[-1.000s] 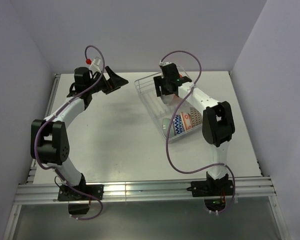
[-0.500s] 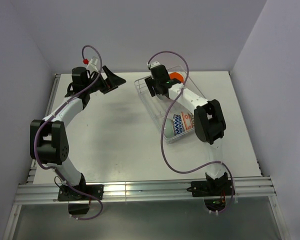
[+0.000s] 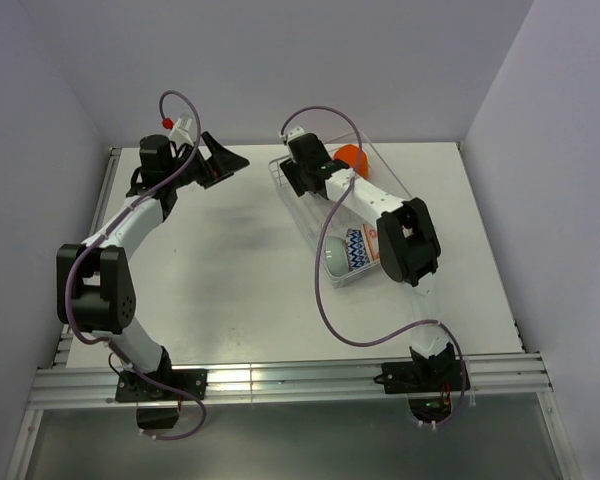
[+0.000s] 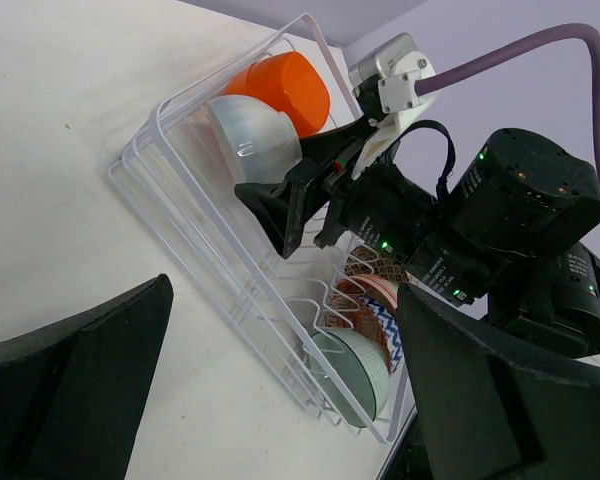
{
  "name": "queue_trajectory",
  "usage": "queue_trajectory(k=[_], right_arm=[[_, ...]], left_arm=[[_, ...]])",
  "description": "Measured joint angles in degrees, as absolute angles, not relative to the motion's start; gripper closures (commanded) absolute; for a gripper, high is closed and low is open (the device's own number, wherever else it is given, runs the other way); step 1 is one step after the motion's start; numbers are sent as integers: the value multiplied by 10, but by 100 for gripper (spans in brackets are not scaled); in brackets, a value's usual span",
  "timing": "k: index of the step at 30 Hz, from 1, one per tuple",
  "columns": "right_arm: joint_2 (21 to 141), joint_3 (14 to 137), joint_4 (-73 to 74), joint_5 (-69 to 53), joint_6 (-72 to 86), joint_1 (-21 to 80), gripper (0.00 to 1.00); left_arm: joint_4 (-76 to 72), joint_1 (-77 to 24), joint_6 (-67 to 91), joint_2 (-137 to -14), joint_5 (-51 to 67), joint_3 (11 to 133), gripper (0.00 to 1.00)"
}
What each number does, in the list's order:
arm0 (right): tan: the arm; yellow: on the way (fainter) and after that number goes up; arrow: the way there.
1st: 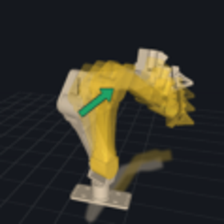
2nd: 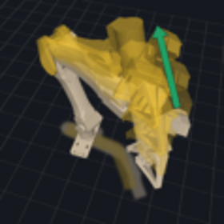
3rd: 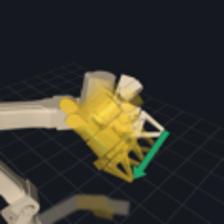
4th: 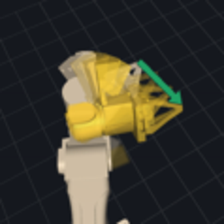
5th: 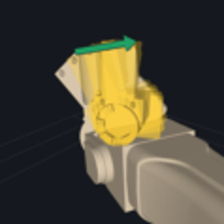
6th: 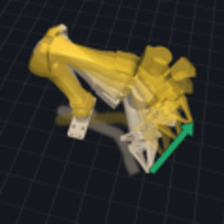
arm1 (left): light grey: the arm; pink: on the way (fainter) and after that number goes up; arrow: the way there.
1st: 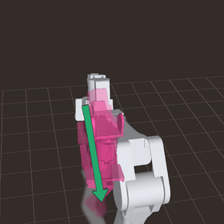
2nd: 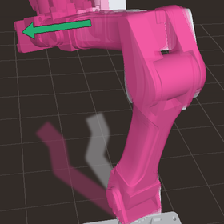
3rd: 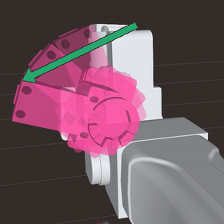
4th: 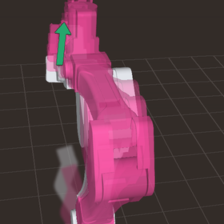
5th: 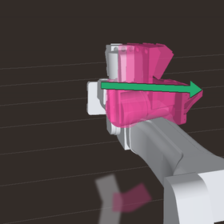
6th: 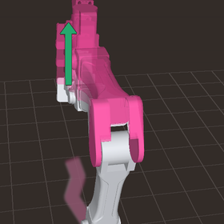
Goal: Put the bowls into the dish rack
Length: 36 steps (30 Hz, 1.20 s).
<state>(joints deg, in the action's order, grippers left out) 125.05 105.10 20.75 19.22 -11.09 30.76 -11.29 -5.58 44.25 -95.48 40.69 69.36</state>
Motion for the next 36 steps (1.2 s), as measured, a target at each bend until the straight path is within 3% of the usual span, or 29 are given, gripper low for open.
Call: queue_trajectory(k=[6, 10, 16, 22, 26, 36], right_arm=[[1258, 1063, 218, 197, -115, 310, 83], [1261, 1066, 220, 200, -115, 312, 58], [1264, 1076, 234, 199, -114, 312, 30], [1269, 1086, 245, 199, -115, 314, 9], [1270, 1086, 258, 198, -114, 316, 0], [1271, 1086, 267, 189, -111, 322, 0]], left_arm=[[-112, -56, 442, -953, 406, 690, 0], [-108, -55, 440, -951, 406, 690, 0], [-95, -53, 432, -941, 406, 690, 1], [-88, -49, 426, -934, 406, 690, 0], [-84, -44, 424, -932, 406, 690, 1], [-83, -35, 415, -915, 405, 689, 0]])
